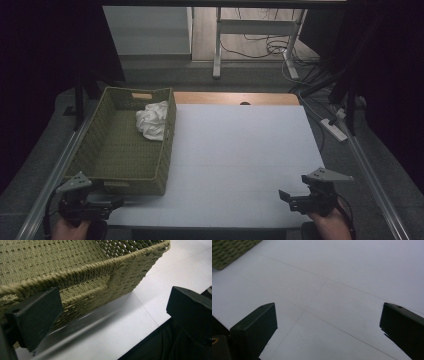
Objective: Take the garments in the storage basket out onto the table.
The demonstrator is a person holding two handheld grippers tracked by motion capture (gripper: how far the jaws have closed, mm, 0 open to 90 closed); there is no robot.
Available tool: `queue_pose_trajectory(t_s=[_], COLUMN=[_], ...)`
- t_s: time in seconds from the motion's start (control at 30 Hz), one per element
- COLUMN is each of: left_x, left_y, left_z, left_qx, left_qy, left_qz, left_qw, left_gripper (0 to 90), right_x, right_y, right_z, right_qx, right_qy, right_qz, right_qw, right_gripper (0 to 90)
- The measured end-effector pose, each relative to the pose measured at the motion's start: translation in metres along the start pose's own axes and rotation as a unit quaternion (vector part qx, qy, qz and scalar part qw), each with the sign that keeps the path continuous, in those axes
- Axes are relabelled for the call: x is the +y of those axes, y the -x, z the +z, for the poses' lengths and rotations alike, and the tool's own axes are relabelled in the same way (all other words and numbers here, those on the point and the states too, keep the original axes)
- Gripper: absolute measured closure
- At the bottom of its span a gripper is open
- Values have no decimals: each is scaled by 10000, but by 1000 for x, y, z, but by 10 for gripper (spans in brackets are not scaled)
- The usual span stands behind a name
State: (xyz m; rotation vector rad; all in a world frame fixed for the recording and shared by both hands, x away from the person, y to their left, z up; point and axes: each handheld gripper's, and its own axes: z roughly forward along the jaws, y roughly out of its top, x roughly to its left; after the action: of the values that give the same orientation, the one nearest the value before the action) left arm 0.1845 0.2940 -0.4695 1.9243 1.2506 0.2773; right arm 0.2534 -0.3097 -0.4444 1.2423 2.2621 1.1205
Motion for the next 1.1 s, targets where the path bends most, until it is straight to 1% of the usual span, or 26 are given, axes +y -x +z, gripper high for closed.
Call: queue_pose_trajectory(t_s=[0.03,0.1,0.23,0.43,0.57,0.73,1.0,1.1], left_x=[0,0,1,1,1,2,5,5], left_y=[0,1,2,2,2,3,7,6], left_z=[0,1,2,3,2,2,-3,-6], left_qx=[12,26,30,-1,-30,-87,-35,-19], left_qy=[-14,-38,-114,-146,-133,-100,-49,17], left_qz=[10,27,65,88,92,137,339,344], left_qw=[10000,10000,9999,9999,9999,9998,9994,9994], left_gripper=[0,0,0,0,0,0,0,0], right_x=[0,0,0,1,1,1,1,1], right_y=[1,1,-2,0,0,1,2,2], right_z=[-1,-2,-1,1,2,2,4,4], right_qx=[89,188,177,249,248,264,263,275], right_qy=[16,64,76,-37,-69,-109,-165,-178], right_qz=[18,-28,-109,-29,-45,0,21,52], right_qw=[10000,9998,9998,9997,9997,9996,9995,9994], right_gripper=[16,15,15,15,15,15,15,15])
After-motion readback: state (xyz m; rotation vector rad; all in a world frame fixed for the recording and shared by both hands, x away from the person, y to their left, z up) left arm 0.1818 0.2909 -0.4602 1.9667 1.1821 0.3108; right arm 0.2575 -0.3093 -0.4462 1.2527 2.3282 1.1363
